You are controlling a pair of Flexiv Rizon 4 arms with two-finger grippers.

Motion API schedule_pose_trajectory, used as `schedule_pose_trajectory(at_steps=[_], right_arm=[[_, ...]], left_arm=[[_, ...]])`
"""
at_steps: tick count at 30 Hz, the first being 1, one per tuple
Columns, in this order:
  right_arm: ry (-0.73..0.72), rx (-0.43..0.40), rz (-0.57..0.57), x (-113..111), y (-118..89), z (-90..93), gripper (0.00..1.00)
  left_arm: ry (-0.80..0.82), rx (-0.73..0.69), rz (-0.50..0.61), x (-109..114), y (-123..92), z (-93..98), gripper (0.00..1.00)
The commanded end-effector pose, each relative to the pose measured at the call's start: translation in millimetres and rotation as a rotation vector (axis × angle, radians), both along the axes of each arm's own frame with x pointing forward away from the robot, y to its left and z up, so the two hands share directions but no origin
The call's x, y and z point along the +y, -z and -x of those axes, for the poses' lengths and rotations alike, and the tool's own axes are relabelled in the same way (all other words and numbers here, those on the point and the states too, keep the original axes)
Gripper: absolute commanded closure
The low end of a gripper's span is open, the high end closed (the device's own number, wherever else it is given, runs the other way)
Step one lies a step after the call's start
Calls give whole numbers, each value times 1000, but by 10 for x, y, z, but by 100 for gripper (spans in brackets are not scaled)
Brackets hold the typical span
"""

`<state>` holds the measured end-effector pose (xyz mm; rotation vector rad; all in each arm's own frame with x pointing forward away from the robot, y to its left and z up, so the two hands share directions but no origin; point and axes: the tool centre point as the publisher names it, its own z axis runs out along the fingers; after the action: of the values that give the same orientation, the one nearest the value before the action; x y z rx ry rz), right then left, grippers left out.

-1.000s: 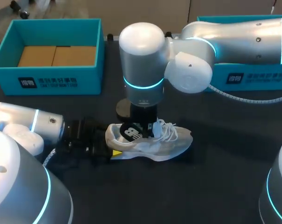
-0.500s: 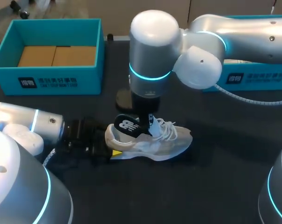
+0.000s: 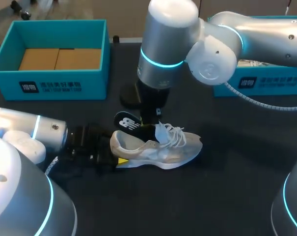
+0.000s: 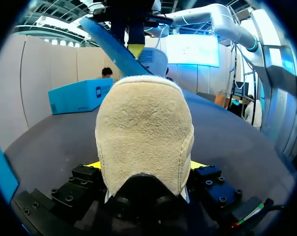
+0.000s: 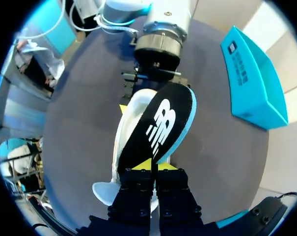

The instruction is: Take the shoe out of the shoebox, open the shoe tongue, remove and reinsert the insole, then place the shoe into the shoebox

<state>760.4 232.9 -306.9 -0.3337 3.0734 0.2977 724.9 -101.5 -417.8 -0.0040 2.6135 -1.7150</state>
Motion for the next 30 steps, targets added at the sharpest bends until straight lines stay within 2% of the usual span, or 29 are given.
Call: schedule_pose_trajectory(at_steps=[1, 9, 10, 11, 13, 15, 16, 17, 24, 30], right_arm=[[-42, 23, -16, 95, -1, -85, 100], [-91, 52, -53, 233, 4, -120, 100], [-92, 55, -56, 243, 9, -120, 98], [-98, 64, -55, 258, 17, -119, 90], [-99, 69, -57, 276, 32, -116, 64], [-104, 75, -63, 293, 43, -112, 51], [-105, 79, -65, 303, 47, -110, 6], [-106, 80, -68, 307, 48, -110, 0], [-46, 42, -102, 249, -55, -97, 0], [-46, 42, -102, 249, -55, -97, 0]], left_arm=[[1, 0, -4, -1, -3, 1, 100], [1, 0, -4, -1, -3, 1, 100], [1, 0, -4, -1, -3, 1, 100], [1, 0, -4, -1, -3, 1, 100], [1, 0, -4, -1, -3, 1, 100], [1, 0, -4, -1, -3, 1, 100], [1, 0, -4, -1, -3, 1, 100], [1, 0, -4, -1, -3, 1, 100], [1, 0, -4, -1, -3, 1, 100], [1, 0, -4, -1, -3, 1, 100]])
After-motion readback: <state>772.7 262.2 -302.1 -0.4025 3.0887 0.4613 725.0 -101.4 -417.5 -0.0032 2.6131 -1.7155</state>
